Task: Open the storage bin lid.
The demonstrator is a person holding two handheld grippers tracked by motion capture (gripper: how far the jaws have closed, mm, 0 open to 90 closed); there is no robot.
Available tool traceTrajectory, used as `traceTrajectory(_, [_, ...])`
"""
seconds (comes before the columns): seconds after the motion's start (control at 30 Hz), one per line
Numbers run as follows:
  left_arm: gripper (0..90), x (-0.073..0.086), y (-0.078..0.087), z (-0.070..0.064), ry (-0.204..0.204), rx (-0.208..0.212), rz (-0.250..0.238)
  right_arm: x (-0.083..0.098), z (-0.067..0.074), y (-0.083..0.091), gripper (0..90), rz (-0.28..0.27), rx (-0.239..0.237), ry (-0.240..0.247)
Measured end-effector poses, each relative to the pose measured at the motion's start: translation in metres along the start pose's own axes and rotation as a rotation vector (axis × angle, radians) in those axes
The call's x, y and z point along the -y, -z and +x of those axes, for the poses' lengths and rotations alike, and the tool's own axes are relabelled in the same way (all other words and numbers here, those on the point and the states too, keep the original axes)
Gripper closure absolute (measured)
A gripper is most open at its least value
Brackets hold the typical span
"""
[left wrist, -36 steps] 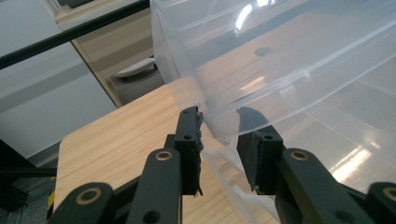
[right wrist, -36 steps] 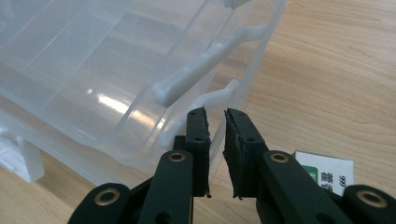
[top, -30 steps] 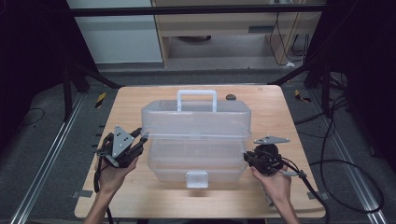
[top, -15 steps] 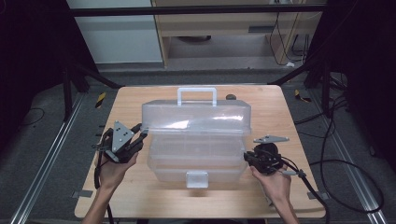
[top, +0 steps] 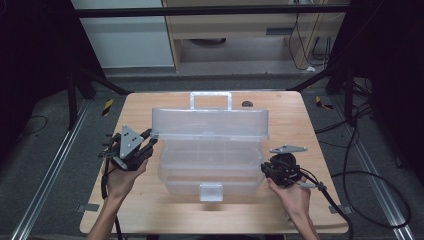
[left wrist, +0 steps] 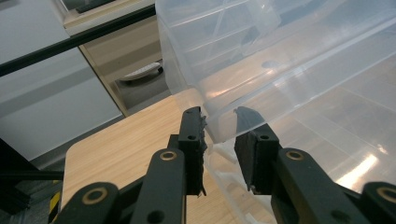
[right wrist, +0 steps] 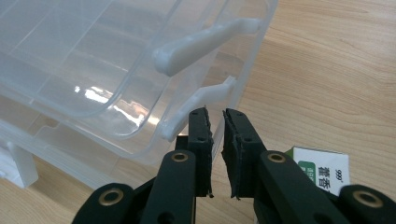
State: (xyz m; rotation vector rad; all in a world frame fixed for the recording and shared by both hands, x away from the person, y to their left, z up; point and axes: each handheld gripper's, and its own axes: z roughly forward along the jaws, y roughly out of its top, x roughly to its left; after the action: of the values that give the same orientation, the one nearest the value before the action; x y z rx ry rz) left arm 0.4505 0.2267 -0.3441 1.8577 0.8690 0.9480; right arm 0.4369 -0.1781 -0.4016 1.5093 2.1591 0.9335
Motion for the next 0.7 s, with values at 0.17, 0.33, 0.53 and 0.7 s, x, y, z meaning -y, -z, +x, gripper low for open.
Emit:
traceTrajectory(0.17, [72.5,-0.003,-0.002,0.002,0.002,-0.004,-0.002,0.0,0.0,0.0,81.4,0.001,0.002,0.002])
traceTrajectory(0.33, [75.0,-0.008,-0.005,0.005,0.001,-0.011,-0.002,0.0,0.0,0.0,81.4,-0.001,0.002,0.009])
traceTrajectory(0.53, [76.4,-0.013,-0.009,0.008,0.001,-0.015,0.002,0.0,0.0,0.0,81.4,0.001,0.003,0.013])
traceTrajectory(0.7, [77.5,-0.016,-0.011,0.011,0.005,-0.018,0.003,0.0,0.0,0.0,81.4,0.001,0.002,0.018])
